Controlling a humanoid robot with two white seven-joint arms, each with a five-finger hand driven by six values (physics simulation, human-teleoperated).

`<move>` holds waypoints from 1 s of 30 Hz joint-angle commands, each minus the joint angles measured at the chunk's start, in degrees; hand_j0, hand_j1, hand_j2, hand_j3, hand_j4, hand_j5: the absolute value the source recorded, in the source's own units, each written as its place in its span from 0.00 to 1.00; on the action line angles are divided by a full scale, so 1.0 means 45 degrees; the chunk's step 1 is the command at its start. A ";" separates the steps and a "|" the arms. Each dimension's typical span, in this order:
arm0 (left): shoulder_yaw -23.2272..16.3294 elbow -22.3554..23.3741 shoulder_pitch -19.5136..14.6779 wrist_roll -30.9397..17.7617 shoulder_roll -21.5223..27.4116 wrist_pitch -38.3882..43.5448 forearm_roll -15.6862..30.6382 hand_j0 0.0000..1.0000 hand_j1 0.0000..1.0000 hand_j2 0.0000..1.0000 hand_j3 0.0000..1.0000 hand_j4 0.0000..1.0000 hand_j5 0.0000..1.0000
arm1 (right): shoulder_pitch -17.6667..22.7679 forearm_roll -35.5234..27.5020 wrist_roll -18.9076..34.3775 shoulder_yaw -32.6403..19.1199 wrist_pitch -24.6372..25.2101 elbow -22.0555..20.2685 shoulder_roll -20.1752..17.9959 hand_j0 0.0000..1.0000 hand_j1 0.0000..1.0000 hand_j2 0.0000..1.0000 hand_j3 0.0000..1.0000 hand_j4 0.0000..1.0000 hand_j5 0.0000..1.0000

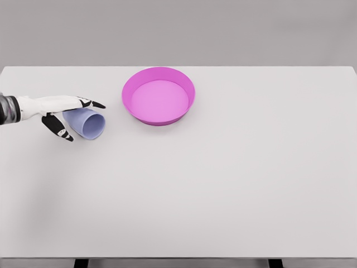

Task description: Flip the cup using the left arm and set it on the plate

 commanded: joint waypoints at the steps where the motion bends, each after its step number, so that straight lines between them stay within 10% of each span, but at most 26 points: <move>1: 0.0018 0.0009 0.0000 0.0004 0.0018 0.0031 0.0075 1.00 1.00 1.00 1.00 1.00 1.00 | 0.0000 -0.0002 0.0001 0.0000 -0.0001 0.0002 -0.0002 1.00 1.00 1.00 1.00 1.00 1.00; 7: -0.0060 -0.0011 0.0020 0.0004 -0.0041 0.0031 0.0094 0.76 0.76 0.76 0.76 0.76 0.76 | 0.0000 -0.0002 0.0001 0.0000 -0.0001 0.0002 -0.0002 1.00 1.00 1.00 1.00 1.00 1.00; 19: -0.0060 -0.0440 0.0137 0.0004 0.0076 0.0031 0.0426 0.68 0.68 0.68 0.68 0.68 0.68 | 0.0000 -0.0002 0.0001 0.0000 -0.0001 0.0002 -0.0002 1.00 1.00 1.00 1.00 1.00 1.00; 30: 0.0037 -0.1924 -0.0020 0.0004 0.0546 0.0031 0.4976 0.54 0.54 0.54 0.54 0.54 0.54 | 0.0000 -0.0002 0.0001 0.0000 -0.0001 0.0002 -0.0002 1.00 1.00 1.00 1.00 1.00 1.00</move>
